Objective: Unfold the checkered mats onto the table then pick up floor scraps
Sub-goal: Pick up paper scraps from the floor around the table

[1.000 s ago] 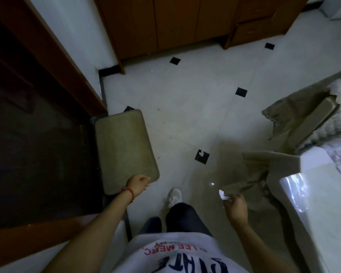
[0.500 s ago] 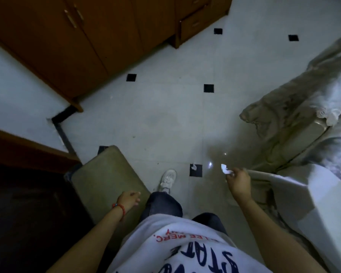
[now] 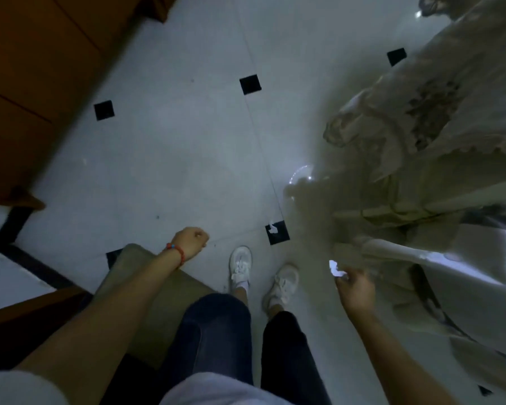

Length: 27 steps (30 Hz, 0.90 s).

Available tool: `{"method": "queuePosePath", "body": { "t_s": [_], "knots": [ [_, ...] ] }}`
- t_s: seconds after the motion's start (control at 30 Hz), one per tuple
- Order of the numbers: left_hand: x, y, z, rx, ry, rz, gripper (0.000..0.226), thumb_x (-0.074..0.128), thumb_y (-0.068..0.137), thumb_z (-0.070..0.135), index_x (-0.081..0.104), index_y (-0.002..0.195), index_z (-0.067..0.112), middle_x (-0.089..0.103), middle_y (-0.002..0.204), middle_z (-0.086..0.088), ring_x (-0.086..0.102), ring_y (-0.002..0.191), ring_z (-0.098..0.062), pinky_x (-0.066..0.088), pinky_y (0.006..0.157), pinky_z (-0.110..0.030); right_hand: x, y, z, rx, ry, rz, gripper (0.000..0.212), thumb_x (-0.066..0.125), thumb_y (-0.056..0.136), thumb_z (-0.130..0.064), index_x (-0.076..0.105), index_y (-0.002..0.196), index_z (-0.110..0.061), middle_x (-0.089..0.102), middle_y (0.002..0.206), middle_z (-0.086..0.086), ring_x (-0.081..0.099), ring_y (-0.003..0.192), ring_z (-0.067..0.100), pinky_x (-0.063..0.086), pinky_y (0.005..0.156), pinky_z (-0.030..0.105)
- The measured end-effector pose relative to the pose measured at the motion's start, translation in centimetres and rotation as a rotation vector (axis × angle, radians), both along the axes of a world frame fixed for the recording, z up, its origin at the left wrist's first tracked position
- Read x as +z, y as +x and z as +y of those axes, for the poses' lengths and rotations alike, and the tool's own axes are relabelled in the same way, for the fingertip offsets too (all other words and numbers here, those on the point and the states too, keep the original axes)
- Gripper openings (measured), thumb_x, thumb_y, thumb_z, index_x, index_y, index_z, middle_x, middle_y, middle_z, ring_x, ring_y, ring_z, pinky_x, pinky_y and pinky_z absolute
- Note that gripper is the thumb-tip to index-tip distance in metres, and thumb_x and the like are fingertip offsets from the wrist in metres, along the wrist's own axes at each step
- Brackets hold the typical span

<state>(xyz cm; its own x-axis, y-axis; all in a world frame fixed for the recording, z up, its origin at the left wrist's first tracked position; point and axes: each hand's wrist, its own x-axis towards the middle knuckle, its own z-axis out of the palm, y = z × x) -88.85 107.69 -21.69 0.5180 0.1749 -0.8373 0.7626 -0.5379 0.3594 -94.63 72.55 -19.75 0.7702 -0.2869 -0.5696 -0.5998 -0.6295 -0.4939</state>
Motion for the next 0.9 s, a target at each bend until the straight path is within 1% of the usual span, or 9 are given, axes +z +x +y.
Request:
{"method": "queuePosePath", "body": {
  "t_s": [0.1, 0.17, 0.23, 0.37, 0.47, 0.57, 0.73, 0.83, 0.9],
  "knots": [
    [-5.4, 2.9, -2.6, -0.065, -0.006, -0.011, 0.020, 0.051, 0.090, 0.020, 0.067, 0.090, 0.008, 0.069, 0.099, -0.016, 0.063, 0.094, -0.030, 0.046, 0.085, -0.029, -5.1, 0.8, -0.5, 0.023, 0.008, 0.010, 0.038, 0.052, 0.092, -0.011, 0.062, 0.063, 0.012, 0.063, 0.063, 0.025, 0.061, 0.063, 0.035, 0.039, 0.061, 0.029],
    [-9.6, 3.7, -4.4, -0.156, -0.017, 0.005, 0.021, 0.049, 0.090, 0.017, 0.067, 0.096, 0.007, 0.068, 0.105, -0.017, 0.061, 0.100, -0.032, 0.045, 0.086, -0.028, -9.3, 1.1, -0.7, 0.035, -0.037, 0.029, 0.052, 0.052, 0.093, -0.019, 0.050, 0.046, 0.004, 0.042, 0.045, 0.018, 0.043, 0.047, 0.029, 0.030, 0.051, 0.029],
    [-14.1, 3.5, -5.9, -0.279, -0.008, 0.022, 0.024, 0.048, 0.091, 0.017, 0.065, 0.103, 0.006, 0.066, 0.113, -0.016, 0.058, 0.106, -0.031, 0.043, 0.090, -0.029, -13.8, 1.6, -0.6, 0.045, -0.057, 0.022, 0.056, 0.052, 0.092, -0.025, 0.032, 0.043, -0.009, 0.028, 0.042, 0.005, 0.030, 0.044, 0.019, 0.026, 0.047, 0.028],
    [-23.9, 2.0, -7.4, -0.510, -0.039, 0.046, 0.029, 0.043, 0.094, 0.016, 0.059, 0.115, 0.005, 0.060, 0.124, -0.017, 0.054, 0.113, -0.031, 0.041, 0.097, -0.033, -23.8, 3.2, 0.1, 0.069, -0.038, 0.063, 0.060, 0.053, 0.092, -0.029, 0.026, 0.041, -0.013, 0.028, 0.039, 0.000, 0.029, 0.042, 0.012, 0.025, 0.049, 0.029],
    [-30.8, 1.1, -8.0, -0.539, -0.017, 0.049, 0.028, 0.042, 0.093, 0.015, 0.058, 0.114, 0.007, 0.060, 0.123, -0.018, 0.053, 0.113, -0.033, 0.042, 0.098, -0.036, -31.5, 4.7, 0.9, 0.084, 0.031, 0.069, 0.063, 0.054, 0.092, -0.025, 0.021, 0.040, -0.016, 0.025, 0.039, -0.004, 0.026, 0.042, 0.009, 0.019, 0.047, 0.027],
    [-37.6, 0.3, -9.1, -0.514, 0.021, 0.027, 0.029, 0.041, 0.092, 0.012, 0.058, 0.114, 0.006, 0.060, 0.122, -0.019, 0.053, 0.113, -0.033, 0.041, 0.096, -0.036, -39.0, 6.2, 1.9, 0.085, 0.018, 0.066, 0.060, 0.053, 0.092, -0.015, 0.024, 0.040, -0.015, 0.029, 0.041, 0.000, 0.033, 0.046, 0.016, 0.019, 0.048, 0.030],
    [-47.6, -0.6, -12.1, -0.730, 0.036, -0.015, 0.036, 0.038, 0.094, 0.017, 0.043, 0.129, 0.011, 0.044, 0.133, -0.013, 0.041, 0.122, -0.028, 0.038, 0.098, -0.038, -48.6, 6.7, 3.1, 0.054, 0.037, 0.024, 0.050, 0.053, 0.086, -0.002, 0.030, 0.043, -0.014, 0.037, 0.051, 0.009, 0.027, 0.044, 0.009, 0.017, 0.044, 0.022],
    [-51.8, -0.1, -13.7, -0.734, 0.118, -0.172, 0.043, 0.042, 0.093, 0.020, 0.037, 0.136, 0.015, 0.031, 0.146, -0.011, 0.027, 0.133, -0.027, 0.032, 0.105, -0.037, -52.5, 5.4, 2.7, -0.001, 0.024, 0.068, 0.036, 0.054, 0.085, -0.001, 0.046, 0.050, 0.003, 0.045, 0.054, 0.022, 0.035, 0.048, 0.014, 0.021, 0.046, 0.022],
    [-54.0, 0.5, -14.5, -0.722, 0.167, -0.294, 0.047, 0.045, 0.092, 0.020, 0.035, 0.138, 0.016, 0.026, 0.150, -0.010, 0.021, 0.138, -0.026, 0.027, 0.108, -0.035, -54.3, 4.5, 2.4, -0.081, 0.029, 0.078, 0.027, 0.055, 0.085, -0.006, 0.059, 0.066, 0.013, 0.060, 0.068, 0.031, 0.048, 0.057, 0.024, 0.026, 0.051, 0.025]
  ]
}}
